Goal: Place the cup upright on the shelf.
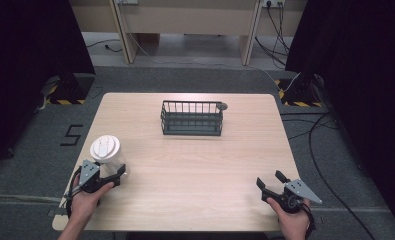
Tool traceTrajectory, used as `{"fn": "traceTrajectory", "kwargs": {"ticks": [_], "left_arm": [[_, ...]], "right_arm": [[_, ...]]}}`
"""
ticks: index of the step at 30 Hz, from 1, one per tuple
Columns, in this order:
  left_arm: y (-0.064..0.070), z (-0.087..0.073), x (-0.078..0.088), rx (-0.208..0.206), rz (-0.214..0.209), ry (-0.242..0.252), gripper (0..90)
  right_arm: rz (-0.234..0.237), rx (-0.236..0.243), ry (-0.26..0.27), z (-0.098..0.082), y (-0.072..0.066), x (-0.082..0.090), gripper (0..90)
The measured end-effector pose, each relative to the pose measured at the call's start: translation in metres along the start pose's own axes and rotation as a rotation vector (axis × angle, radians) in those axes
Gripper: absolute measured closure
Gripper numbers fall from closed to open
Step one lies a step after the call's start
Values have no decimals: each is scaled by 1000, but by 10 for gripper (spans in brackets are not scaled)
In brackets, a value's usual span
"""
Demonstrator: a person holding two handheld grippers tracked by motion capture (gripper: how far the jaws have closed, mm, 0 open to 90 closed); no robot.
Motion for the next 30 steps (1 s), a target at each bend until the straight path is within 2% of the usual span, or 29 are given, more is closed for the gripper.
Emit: {"fn": "traceTrajectory", "kwargs": {"ticks": [19,26,30], "left_arm": [[0,2,-4,8,-16,11,177],[4,10,-3,16,-33,15,178],[7,18,-5,-1,-35,14,178]], "right_arm": [[5,-16,-10,0,1,-1,198],[5,-24,-12,0,1,-1,197],[7,-29,-12,0,2,-1,196]]}}
Point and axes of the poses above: each handheld gripper's, and its own axes: x roughly backward along the jaws, z roughly out of its top, y roughly to its right, the point moved 4 cm from there along -x, roughly forward along the jaws, and after that the axes turned 7 degrees about -y, right-handed, at the moved point
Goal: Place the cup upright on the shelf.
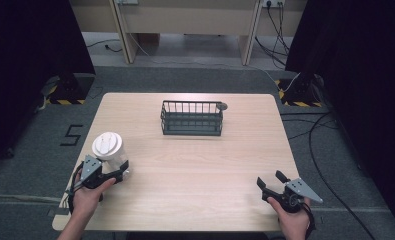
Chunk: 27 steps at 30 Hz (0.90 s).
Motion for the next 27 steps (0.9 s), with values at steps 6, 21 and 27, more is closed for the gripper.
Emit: {"fn": "traceTrajectory", "kwargs": {"ticks": [6,21,27], "left_arm": [[7,10,-4,-26,-11,8,178],[19,31,-13,-37,-37,31,179],[24,39,-19,-45,-51,39,179]], "right_arm": [[2,-3,0,0,0,0,196],[5,-4,-1,0,0,0,195],[6,0,-4,0,1,0,193]]}}
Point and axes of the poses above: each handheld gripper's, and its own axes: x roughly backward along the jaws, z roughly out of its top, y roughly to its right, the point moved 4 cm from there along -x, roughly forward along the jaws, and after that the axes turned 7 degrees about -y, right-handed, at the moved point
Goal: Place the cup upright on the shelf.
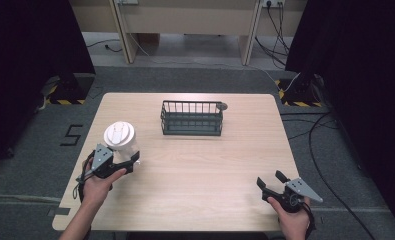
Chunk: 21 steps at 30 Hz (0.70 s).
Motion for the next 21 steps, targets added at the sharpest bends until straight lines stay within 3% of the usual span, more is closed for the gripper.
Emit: {"fn": "traceTrajectory", "kwargs": {"ticks": [21], "left_arm": [[18,24,-23,-17,-43,10,179]], "right_arm": [[-1,-1,3,0,1,0,193]]}}
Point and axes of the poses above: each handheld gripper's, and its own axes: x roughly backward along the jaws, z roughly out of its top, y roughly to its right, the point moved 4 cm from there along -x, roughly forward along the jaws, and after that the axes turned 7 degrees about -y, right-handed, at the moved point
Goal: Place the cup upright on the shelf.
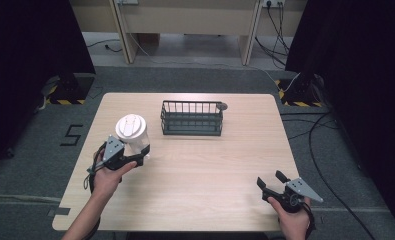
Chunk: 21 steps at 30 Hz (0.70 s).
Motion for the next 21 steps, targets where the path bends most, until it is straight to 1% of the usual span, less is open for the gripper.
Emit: {"fn": "traceTrajectory", "kwargs": {"ticks": [7,13,21], "left_arm": [[4,7,-8,-5,-9,5,179],[10,15,-16,-11,-23,12,179],[15,23,-23,-5,-35,25,179]], "right_arm": [[3,-5,1,0,0,0,192],[5,-4,2,0,0,0,192],[5,-7,1,0,0,0,191]]}}
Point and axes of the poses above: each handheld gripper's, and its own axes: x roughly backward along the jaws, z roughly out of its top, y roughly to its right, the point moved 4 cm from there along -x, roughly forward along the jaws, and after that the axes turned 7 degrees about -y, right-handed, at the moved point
